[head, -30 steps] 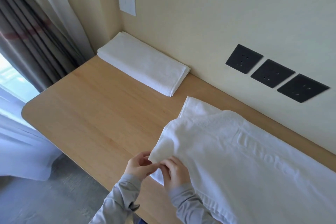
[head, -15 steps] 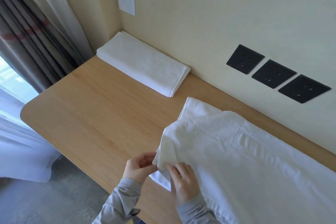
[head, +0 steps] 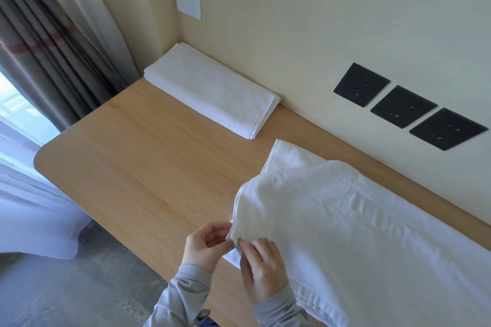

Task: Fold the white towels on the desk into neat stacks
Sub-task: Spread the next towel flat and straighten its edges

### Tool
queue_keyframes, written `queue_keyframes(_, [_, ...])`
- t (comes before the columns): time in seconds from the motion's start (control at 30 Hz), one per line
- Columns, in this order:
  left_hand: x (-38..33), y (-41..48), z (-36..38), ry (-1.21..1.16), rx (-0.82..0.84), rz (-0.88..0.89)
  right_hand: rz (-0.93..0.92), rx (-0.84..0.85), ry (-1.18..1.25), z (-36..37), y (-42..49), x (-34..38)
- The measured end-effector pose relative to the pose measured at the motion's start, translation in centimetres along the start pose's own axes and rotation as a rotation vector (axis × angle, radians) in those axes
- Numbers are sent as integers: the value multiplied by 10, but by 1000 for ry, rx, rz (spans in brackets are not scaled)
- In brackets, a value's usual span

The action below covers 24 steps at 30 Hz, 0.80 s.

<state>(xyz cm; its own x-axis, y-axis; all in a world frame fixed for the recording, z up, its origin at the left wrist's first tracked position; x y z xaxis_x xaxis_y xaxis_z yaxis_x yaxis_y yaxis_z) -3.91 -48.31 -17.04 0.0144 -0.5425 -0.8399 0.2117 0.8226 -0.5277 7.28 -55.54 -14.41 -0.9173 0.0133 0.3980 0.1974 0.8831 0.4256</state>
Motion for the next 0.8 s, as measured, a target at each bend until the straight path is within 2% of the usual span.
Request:
queue_keyframes(0.1, [-2, -3, 0, 6, 29, -20, 2, 70, 63, 0, -1, -1])
queue_keyframes(0.2, [-3, -5, 3, -47, 49, -76, 134, 119, 186, 0, -3, -4])
queue_keyframes(0.3, [-7, -5, 9, -35, 75, -112, 236, 90, 201, 2, 0, -6])
queue_keyframes(0.4, [-12, -2, 14, 117, 119, -68, 261, 31, 206, 0, 5, -10])
queue_keyframes(0.47, [-9, 3, 11, 271, 88, -87, 262, 11, 195, -3, 8, -12])
queue_keyframes(0.57, [-1, 16, -5, 801, -45, -92, 253, 12, 147, -8, 12, -16])
queue_keyframes(0.6, [2, 17, -9, 908, -65, -97, 247, 12, 132, -9, 12, -18])
queue_keyframes(0.8, [17, 23, 1, 947, 47, -171, 228, 6, 103, -9, 11, -20])
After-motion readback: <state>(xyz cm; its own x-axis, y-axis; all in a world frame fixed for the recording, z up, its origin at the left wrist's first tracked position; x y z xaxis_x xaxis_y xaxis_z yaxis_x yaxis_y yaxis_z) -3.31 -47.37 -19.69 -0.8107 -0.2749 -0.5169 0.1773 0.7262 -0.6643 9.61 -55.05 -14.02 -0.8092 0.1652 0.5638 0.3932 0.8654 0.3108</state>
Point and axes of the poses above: each hand's wrist, its own y-axis towards the middle knuckle, its own z-axis out of the palm, x = y × z, the point moved 4 cm from there along y, towards the middle knuckle, and after that the axes turned 1 degree about z, right-handed, at the moved point
